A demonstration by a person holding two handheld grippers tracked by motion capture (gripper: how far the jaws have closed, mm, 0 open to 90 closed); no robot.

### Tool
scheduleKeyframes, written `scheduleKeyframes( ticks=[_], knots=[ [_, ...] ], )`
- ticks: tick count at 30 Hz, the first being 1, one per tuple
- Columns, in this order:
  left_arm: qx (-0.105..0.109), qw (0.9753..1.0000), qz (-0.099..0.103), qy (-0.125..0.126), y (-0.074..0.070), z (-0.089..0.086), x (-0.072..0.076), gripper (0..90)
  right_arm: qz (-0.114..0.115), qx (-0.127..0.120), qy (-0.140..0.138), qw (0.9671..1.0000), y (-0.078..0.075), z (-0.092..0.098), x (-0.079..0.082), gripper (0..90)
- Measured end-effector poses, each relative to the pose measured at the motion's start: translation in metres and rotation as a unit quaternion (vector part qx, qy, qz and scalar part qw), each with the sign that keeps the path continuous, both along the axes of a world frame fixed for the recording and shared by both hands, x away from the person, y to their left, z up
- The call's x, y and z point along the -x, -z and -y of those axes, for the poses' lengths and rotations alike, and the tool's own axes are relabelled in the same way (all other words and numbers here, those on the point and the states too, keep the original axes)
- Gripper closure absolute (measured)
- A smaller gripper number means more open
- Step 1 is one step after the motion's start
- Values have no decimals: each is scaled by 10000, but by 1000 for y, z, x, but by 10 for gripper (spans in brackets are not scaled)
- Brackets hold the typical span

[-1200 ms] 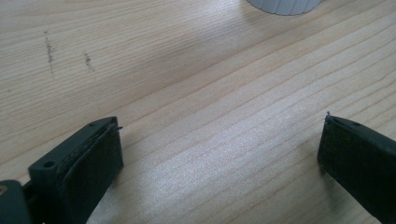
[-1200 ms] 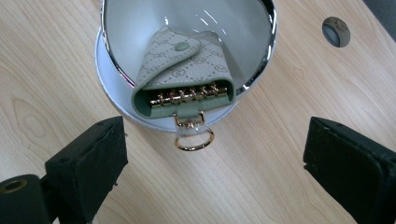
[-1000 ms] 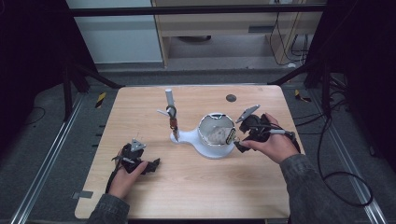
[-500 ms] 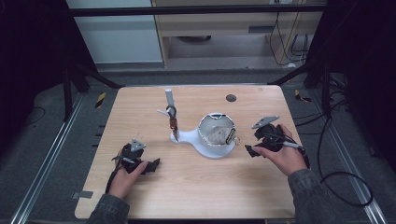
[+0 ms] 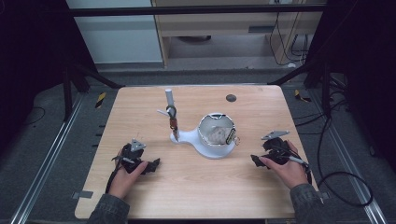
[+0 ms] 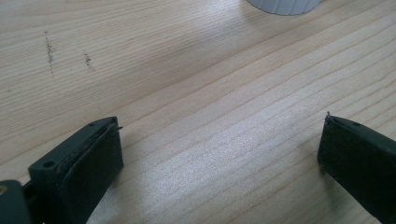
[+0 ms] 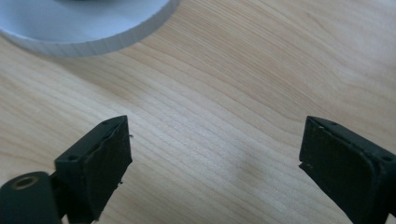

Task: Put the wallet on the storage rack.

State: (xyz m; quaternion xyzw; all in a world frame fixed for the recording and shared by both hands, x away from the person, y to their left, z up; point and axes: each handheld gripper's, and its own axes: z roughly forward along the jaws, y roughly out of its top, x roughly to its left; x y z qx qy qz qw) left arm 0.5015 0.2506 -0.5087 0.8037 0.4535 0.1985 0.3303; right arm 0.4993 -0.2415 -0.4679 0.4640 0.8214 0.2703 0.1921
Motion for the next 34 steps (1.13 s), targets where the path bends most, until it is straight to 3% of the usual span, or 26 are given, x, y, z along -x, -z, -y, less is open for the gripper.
scheduleKeyframes(
  ticks=[10,13,24,34],
  knots=[
    [-26,10000,0,18,0,0,0,0,-41,-403,588,9974,31,15,-5,56],
    [0,10000,2,-1,0,0,0,0,85,-441,708,9965,36,17,-5,52],
    [-16,10000,-8,14,0,0,0,0,475,-573,1043,9918,44,14,-4,1],
    [-13,10000,5,25,0,1,-1,0,479,-572,1105,9911,44,13,-4,1]
  ],
)
